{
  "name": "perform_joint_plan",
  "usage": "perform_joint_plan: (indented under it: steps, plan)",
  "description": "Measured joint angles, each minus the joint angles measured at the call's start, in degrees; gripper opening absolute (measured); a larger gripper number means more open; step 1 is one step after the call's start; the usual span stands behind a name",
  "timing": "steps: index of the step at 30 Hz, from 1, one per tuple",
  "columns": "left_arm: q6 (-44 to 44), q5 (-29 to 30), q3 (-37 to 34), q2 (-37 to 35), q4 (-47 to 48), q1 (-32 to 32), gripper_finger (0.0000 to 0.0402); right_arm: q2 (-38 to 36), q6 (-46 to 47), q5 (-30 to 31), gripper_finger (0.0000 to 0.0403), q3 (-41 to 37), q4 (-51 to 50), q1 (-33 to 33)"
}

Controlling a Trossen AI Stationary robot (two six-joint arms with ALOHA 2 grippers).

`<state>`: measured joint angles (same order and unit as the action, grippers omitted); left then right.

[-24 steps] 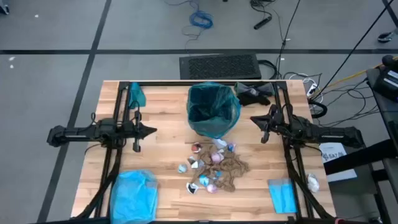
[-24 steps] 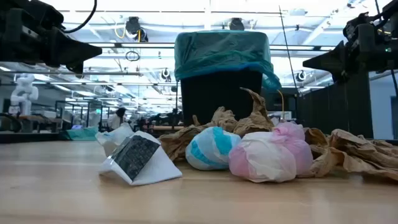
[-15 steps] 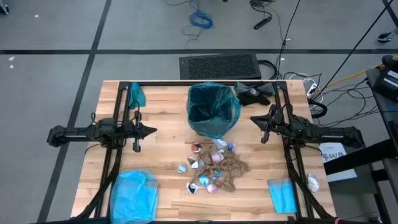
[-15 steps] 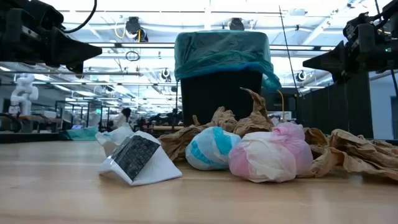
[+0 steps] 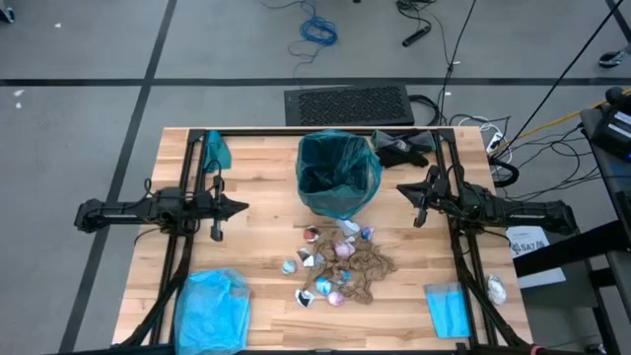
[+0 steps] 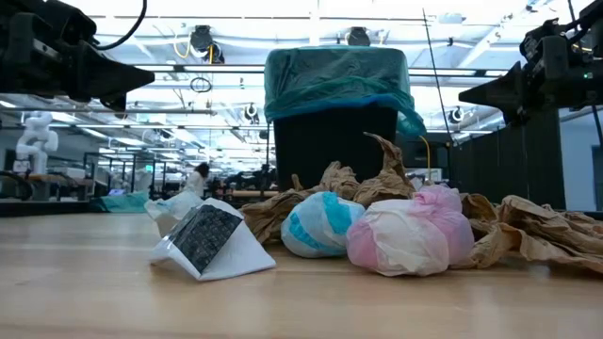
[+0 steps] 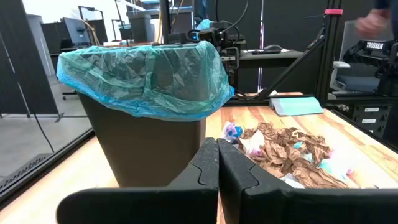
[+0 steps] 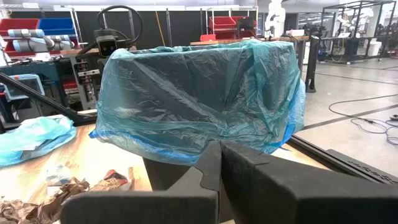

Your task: Place trash/remove bag and relplace

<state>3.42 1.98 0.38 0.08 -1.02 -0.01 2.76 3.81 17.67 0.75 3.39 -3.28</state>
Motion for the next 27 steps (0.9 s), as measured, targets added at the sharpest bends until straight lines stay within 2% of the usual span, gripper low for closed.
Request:
perform_joint_plan:
  steps: [23,27]
  plan:
    - [0.01,0.03,0.0,0.0,-0.01,-0.01,0.0,0.0,0.0,0.0,0.0,0.0,-0.02,0.01]
    - [0.31,3.32,0.0,0.0,-1.94,0.0,0.0,0.0,-1.71,0.24,0.0,0.0,0.25,-0.07]
